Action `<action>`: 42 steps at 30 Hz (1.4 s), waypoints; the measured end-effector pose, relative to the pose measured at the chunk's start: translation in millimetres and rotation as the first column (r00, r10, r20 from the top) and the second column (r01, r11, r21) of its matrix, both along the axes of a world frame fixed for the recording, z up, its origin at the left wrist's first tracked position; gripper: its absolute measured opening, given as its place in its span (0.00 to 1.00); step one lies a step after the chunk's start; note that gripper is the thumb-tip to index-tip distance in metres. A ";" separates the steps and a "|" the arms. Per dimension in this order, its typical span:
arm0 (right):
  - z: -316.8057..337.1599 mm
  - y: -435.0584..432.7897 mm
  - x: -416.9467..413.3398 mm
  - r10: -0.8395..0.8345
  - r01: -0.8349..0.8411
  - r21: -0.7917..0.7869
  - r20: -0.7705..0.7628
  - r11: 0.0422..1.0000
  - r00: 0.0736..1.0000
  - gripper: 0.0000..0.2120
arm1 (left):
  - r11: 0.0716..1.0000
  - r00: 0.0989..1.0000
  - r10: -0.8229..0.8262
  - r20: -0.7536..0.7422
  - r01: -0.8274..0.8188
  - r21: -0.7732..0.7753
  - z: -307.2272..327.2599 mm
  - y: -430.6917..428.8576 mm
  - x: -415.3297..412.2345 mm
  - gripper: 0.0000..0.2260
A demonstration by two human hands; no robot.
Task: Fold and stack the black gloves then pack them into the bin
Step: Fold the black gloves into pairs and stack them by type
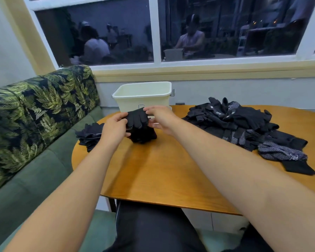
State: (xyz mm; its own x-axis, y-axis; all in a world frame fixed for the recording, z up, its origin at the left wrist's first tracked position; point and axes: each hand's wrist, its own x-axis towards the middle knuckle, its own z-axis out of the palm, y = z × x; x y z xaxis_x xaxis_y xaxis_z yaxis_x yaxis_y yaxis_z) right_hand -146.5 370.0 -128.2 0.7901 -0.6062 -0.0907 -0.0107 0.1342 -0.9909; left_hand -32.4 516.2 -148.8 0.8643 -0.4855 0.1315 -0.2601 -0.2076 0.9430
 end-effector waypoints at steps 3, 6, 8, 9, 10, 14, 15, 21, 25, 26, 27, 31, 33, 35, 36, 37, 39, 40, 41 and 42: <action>-6.6 -5.0 19.8 -0.003 0.005 0.036 -0.068 0.999 0.998 0.12 | 0.998 1.000 0.017 -0.002 -0.017 0.055 -7.2 -10.3 12.6 0.18; -11.8 -4.3 28.5 -0.010 0.016 0.043 -0.139 0.999 0.990 0.10 | 0.994 1.000 0.011 0.004 -0.011 0.107 -20.1 -15.1 19.9 0.18; -15.9 -6.1 33.5 -0.030 0.034 0.023 -0.181 0.999 0.983 0.10 | 0.990 0.999 0.003 0.033 -0.007 0.140 -26.5 -16.4 21.8 0.19; -17.4 -7.3 35.0 -0.044 0.046 0.009 -0.198 0.999 0.979 0.11 | 0.989 0.999 -0.006 0.046 -0.001 0.151 -28.3 -17.1 22.1 0.19; -18.9 -7.9 36.9 -0.054 0.055 -0.002 -0.211 0.998 0.976 0.12 | 0.988 0.998 -0.013 0.055 0.005 0.157 -29.3 -17.0 21.8 0.19; -21.5 -8.2 38.0 -0.061 0.045 -0.073 -0.241 0.996 0.969 0.12 | 0.979 0.990 -0.048 0.129 0.021 0.203 -30.1 -15.0 23.2 0.20; -21.9 -8.8 37.0 -0.060 0.031 -0.121 -0.250 0.992 0.966 0.11 | 0.972 0.984 -0.062 0.166 0.022 0.233 -29.8 -14.6 23.4 0.20; -21.9 -16.2 19.5 -0.061 -0.024 -0.291 -0.279 0.956 0.958 0.11 | 0.919 0.934 -0.064 0.352 -0.082 0.385 -27.9 -9.0 18.9 0.18; -17.1 -18.6 -22.0 -0.112 0.040 -0.332 -0.200 0.943 0.973 0.13 | 0.919 0.852 -0.022 0.523 -0.189 0.346 -20.9 -7.7 0.9 0.14; -17.6 -19.1 -35.1 -0.121 0.051 -0.336 -0.189 0.940 0.974 0.13 | 0.934 0.844 -0.038 0.535 -0.160 0.319 -19.0 -11.6 -6.7 0.13; -19.1 -19.8 -48.7 -0.127 0.059 -0.342 -0.180 0.938 0.975 0.13 | 0.948 0.842 -0.062 0.537 -0.119 0.297 -18.0 -17.1 -15.1 0.12; -31.4 -27.8 -109.4 -0.153 0.078 -0.403 -0.157 0.912 0.976 0.13 | 0.968 0.831 -0.158 0.534 0.024 0.249 -25.4 -48.7 -58.1 0.10; -38.7 -37.2 -140.8 -0.200 0.095 -0.504 -0.158 0.859 0.967 0.13 | 0.962 0.814 -0.213 0.541 0.077 0.263 -33.8 -66.0 -82.4 0.10; -47.0 -51.6 -168.5 -0.270 0.131 -0.609 -0.140 0.782 0.953 0.13 | 0.948 0.805 -0.278 0.524 0.141 0.286 -42.7 -81.6 -105.2 0.10; -51.1 -59.4 -181.6 -0.306 0.148 -0.657 -0.132 0.739 0.943 0.13 | 0.939 0.801 -0.308 0.514 0.169 0.299 -46.9 -89.4 -115.3 0.10; -55.0 -67.5 -194.5 -0.344 0.159 -0.701 -0.130 0.695 0.930 0.12 | 0.931 0.794 -0.332 0.509 0.189 0.313 -50.3 -96.9 -125.4 0.09; -65.1 -85.4 -216.9 -0.427 0.177 -0.797 -0.110 0.577 0.898 0.13 | 0.917 0.775 -0.372 0.511 0.221 0.333 -57.6 -111.8 -143.1 0.09; -71.0 -95.0 -225.8 -0.471 0.184 -0.841 -0.093 0.509 0.877 0.13 | 0.910 0.767 -0.392 0.508 0.242 0.337 -61.2 -119.3 -151.1 0.09; -75.4 -103.7 -233.5 -0.508 0.189 -0.876 -0.072 0.444 0.858 0.13 | 0.904 0.762 -0.410 0.501 0.266 0.336 -64.6 -126.2 -158.3 0.08; -79.7 -113.1 -239.4 -0.540 0.186 -0.907 -0.053 0.378 0.840 0.13 | 0.899 0.756 -0.424 0.498 0.287 0.330 -68.2 -133.4 -163.5 0.08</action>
State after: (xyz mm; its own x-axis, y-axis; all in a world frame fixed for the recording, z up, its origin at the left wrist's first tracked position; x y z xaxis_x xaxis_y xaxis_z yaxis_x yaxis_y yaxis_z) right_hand -385.9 256.9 -208.0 0.5049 -0.7239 0.4701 -0.4888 -0.6887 -0.5355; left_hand -195.9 382.8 -216.9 0.4371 -0.8172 0.3756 -0.8108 -0.1773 0.5578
